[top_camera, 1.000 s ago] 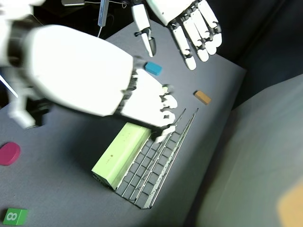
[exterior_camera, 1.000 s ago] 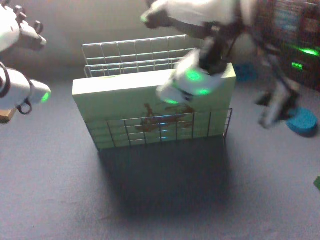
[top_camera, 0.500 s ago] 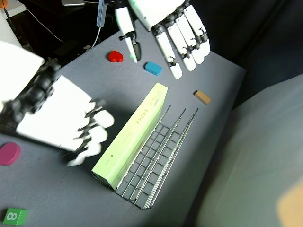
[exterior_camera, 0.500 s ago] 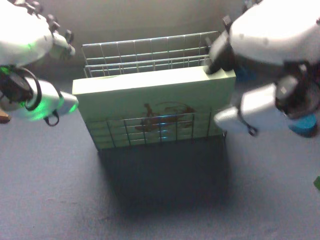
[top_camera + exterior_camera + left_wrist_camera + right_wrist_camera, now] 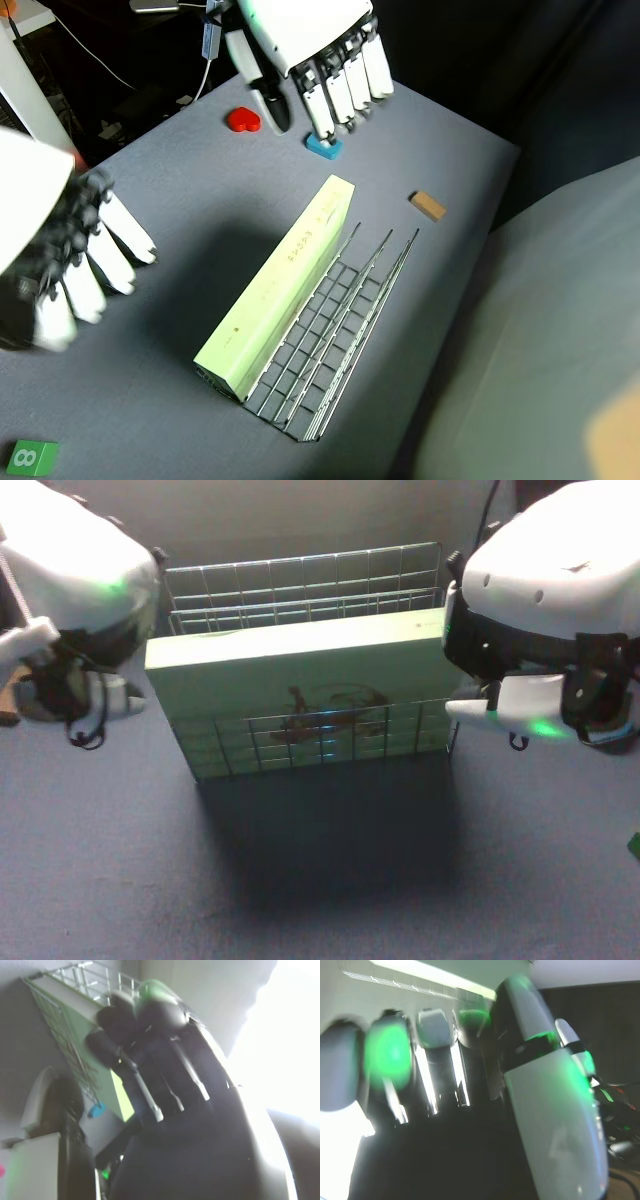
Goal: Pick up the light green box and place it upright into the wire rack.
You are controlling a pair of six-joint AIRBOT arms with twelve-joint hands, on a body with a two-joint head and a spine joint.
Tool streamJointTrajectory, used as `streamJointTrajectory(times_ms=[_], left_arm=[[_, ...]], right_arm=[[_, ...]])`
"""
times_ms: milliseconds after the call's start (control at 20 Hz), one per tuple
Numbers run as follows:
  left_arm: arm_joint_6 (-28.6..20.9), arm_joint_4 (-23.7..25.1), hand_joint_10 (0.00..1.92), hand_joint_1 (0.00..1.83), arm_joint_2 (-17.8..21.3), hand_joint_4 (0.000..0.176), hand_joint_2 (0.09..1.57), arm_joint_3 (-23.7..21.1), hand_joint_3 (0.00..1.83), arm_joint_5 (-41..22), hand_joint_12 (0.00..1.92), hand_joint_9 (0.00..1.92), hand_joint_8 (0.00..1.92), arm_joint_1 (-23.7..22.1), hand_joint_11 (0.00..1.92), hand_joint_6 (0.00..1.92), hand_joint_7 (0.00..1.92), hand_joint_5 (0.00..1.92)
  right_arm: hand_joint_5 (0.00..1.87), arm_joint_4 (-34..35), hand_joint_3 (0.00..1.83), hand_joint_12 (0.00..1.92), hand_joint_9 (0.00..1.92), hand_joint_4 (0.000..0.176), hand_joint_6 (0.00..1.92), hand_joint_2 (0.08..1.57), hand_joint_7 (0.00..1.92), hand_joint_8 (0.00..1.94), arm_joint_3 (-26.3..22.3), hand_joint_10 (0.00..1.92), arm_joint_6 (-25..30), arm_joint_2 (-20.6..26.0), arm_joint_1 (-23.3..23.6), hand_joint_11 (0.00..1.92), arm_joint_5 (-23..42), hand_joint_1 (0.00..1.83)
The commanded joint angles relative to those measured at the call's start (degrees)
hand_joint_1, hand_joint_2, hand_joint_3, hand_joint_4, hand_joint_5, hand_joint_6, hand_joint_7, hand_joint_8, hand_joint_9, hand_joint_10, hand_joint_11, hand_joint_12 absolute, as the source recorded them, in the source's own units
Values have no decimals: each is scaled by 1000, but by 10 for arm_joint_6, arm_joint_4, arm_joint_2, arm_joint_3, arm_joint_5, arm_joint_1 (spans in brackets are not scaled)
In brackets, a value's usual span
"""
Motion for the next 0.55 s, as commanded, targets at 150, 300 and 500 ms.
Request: streamJointTrajectory(times_ms=[150,300,500], left_arm=[[-9,40,1921,828,-17,0,1275,-4,1,2,1921,1404,1921,-4,1502,1921,1331,1154],[-13,40,1921,862,-20,0,1283,-7,2,6,1921,1418,1921,-4,1522,1921,1349,1162],[-13,41,1921,874,-20,0,1283,-7,1,8,1921,1412,1921,-6,1500,1921,1348,1160]], right_arm=[[1101,-33,3,1921,1559,0,1921,1406,1358,1941,0,1921,1,0,9,1794,31,808],[1101,-36,0,1921,1560,0,1921,1395,1356,1941,0,1921,1,0,9,1802,39,839],[1100,-82,1,1921,1564,0,1921,1402,1355,1941,0,1921,29,0,1,1806,52,845]])
